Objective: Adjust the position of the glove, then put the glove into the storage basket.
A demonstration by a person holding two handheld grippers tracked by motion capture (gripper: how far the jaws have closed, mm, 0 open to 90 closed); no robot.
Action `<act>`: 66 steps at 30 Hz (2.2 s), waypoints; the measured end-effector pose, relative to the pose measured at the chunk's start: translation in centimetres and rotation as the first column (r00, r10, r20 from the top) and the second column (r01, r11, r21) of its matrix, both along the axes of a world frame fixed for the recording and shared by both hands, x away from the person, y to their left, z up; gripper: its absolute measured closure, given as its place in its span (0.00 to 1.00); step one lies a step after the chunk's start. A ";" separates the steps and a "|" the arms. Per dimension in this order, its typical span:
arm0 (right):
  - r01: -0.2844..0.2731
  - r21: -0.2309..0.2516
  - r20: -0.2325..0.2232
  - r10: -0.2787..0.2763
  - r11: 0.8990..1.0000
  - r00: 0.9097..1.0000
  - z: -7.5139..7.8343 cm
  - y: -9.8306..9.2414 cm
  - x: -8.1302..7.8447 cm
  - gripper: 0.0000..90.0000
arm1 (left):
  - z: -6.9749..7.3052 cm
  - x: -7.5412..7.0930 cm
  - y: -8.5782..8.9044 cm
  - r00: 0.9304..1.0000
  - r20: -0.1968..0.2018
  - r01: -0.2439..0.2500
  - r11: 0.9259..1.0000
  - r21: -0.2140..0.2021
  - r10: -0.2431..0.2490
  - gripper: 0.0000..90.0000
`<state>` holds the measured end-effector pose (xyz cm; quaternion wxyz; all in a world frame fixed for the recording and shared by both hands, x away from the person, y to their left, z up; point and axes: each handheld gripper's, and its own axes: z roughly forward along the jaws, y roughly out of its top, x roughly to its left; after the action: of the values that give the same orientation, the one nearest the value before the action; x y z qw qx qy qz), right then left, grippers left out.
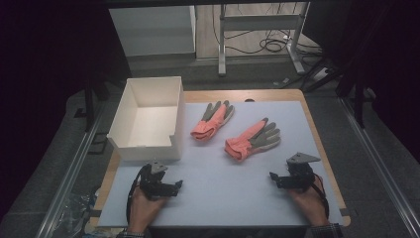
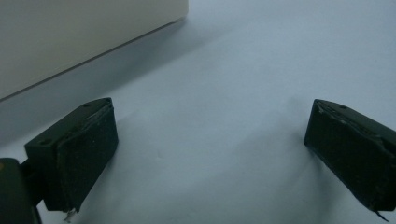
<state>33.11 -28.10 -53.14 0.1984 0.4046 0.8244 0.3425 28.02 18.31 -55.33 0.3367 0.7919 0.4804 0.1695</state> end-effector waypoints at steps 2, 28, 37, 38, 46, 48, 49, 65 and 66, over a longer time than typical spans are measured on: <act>0.000 0.000 0.000 0.000 1.000 1.000 0.0 0.0 0.0 0.18 | 0.0 0.0 0.0 1.000 0.000 0.000 1.000 0.000 0.000 0.03; -0.003 0.002 -0.004 0.003 1.000 1.000 0.1 0.0 0.0 0.18 | 0.0 0.0 0.0 1.000 0.002 0.002 1.000 0.001 -0.002 0.03; -0.011 0.020 -0.010 0.011 1.000 1.000 0.4 0.0 -0.3 0.35 | 0.0 0.0 0.0 1.000 0.004 -0.001 1.000 -0.002 0.001 0.03; -0.017 0.037 -0.021 0.018 0.999 1.000 0.6 0.0 -0.4 0.38 | 0.0 0.0 0.0 1.000 0.003 -0.001 1.000 -0.002 0.001 0.03; -0.112 0.107 -0.062 0.119 0.988 0.991 1.8 1.7 -0.5 0.68 | 0.0 0.0 0.0 1.000 0.003 -0.001 1.000 -0.002 0.001 0.03; -0.138 0.119 -0.071 0.147 0.983 0.987 2.2 2.4 -0.4 0.72 | 0.0 0.0 0.0 1.000 0.004 -0.001 1.000 -0.002 0.001 0.03; -0.150 0.121 -0.070 0.159 0.981 0.985 2.4 2.9 -0.3 0.74 | 0.0 0.0 0.0 1.000 0.003 -0.001 1.000 -0.002 0.001 0.03; -0.210 0.117 -0.035 0.215 0.971 0.976 4.9 9.2 3.1 0.75 | 0.0 0.0 0.0 1.000 0.002 0.002 1.000 0.000 -0.002 0.03; -0.210 0.117 -0.035 0.215 0.971 0.976 4.9 9.2 3.1 0.75 | 0.0 0.0 0.0 1.000 0.002 0.002 1.000 0.000 -0.002 0.03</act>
<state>36.24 -18.88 -48.26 0.1179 0.3325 0.8469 0.3979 27.97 18.36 -55.33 0.3370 0.7922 0.4795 0.1699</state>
